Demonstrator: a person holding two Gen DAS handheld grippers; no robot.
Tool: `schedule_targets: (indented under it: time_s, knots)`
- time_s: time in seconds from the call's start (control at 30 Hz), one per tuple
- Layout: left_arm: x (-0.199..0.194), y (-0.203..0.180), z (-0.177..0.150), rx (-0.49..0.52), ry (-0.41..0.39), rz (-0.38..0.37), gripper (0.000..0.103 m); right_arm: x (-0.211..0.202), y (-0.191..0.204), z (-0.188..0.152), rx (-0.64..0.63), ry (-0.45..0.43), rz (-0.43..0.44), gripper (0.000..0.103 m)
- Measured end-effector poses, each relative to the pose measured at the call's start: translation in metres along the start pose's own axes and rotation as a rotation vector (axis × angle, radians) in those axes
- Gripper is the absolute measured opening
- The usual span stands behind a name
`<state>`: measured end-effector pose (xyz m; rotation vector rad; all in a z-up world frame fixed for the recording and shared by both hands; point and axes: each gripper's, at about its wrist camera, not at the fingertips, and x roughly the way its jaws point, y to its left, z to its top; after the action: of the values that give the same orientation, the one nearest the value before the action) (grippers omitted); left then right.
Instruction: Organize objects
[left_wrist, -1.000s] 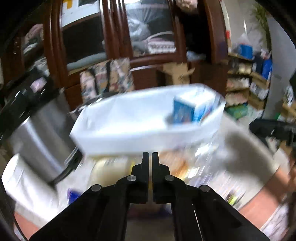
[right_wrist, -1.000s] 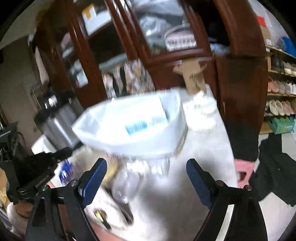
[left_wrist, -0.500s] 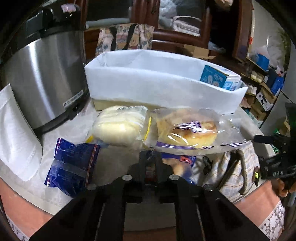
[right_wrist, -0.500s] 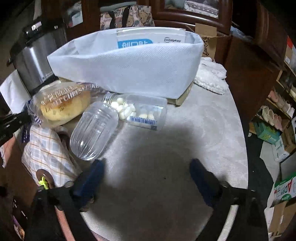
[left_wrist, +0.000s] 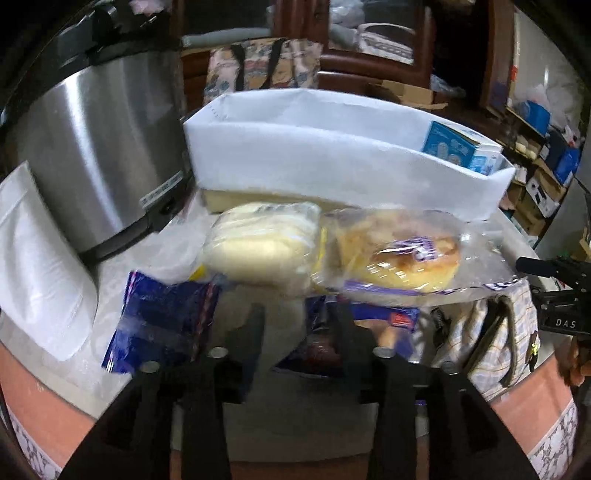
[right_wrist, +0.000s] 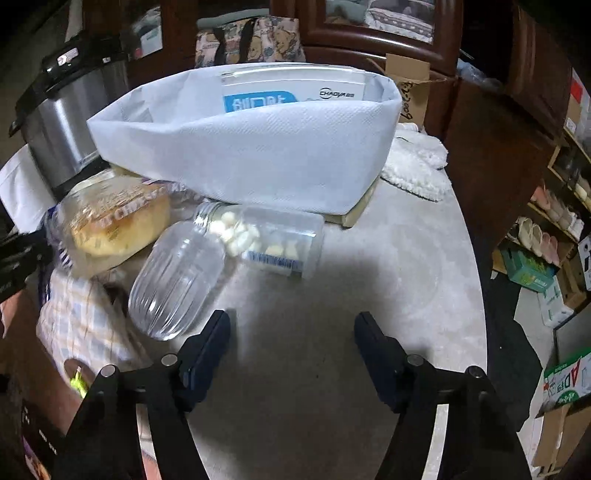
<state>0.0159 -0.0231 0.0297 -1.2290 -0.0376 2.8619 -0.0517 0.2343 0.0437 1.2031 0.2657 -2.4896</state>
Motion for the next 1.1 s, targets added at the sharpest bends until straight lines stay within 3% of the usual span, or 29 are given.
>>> schedule_targets:
  time_s: [0.03,0.07,0.1,0.27,0.4,0.5,0.6,0.7,0.77,0.93,1.1]
  knots:
    - [-0.001,0.005,-0.002,-0.009,0.011,0.001,0.052,0.0,0.0,0.0,-0.001,0.002,0.001,0.072]
    - [-0.005,0.008,-0.004,-0.014,0.024,-0.017,0.051,0.002,0.0,0.001,-0.001,0.011,0.009,0.091]
    - [-0.011,0.014,-0.007,-0.015,0.047,-0.05,0.051,0.005,0.001,0.001,-0.006,0.03,0.014,0.103]
    - [-0.033,0.028,-0.034,0.031,0.031,-0.092,0.054,0.011,0.002,0.002,-0.011,0.04,0.015,0.103]
    - [-0.023,0.042,-0.031,-0.033,0.041,-0.12,0.068,0.012,0.003,0.002,-0.011,0.04,0.014,0.103]
    - [-0.008,0.04,-0.02,-0.055,0.063,-0.088,0.068,0.014,0.003,0.002,-0.011,0.04,0.014,0.103]
    - [0.003,0.025,-0.011,-0.008,0.089,-0.002,0.068,0.015,0.004,0.002,-0.01,0.04,0.014,0.103]
    - [0.013,0.008,-0.003,0.041,0.103,-0.002,0.07,0.017,0.004,0.002,-0.011,0.04,0.015,0.103]
    - [0.018,0.005,0.0,0.04,0.106,-0.003,0.074,0.018,0.005,0.002,-0.01,0.04,0.014,0.103]
    - [0.032,0.006,0.009,0.011,0.136,0.027,0.1,0.017,0.005,0.002,-0.01,0.04,0.014,0.103]
    - [0.033,0.007,0.01,0.0,0.142,0.036,0.103,0.017,0.005,0.002,-0.01,0.04,0.014,0.103]
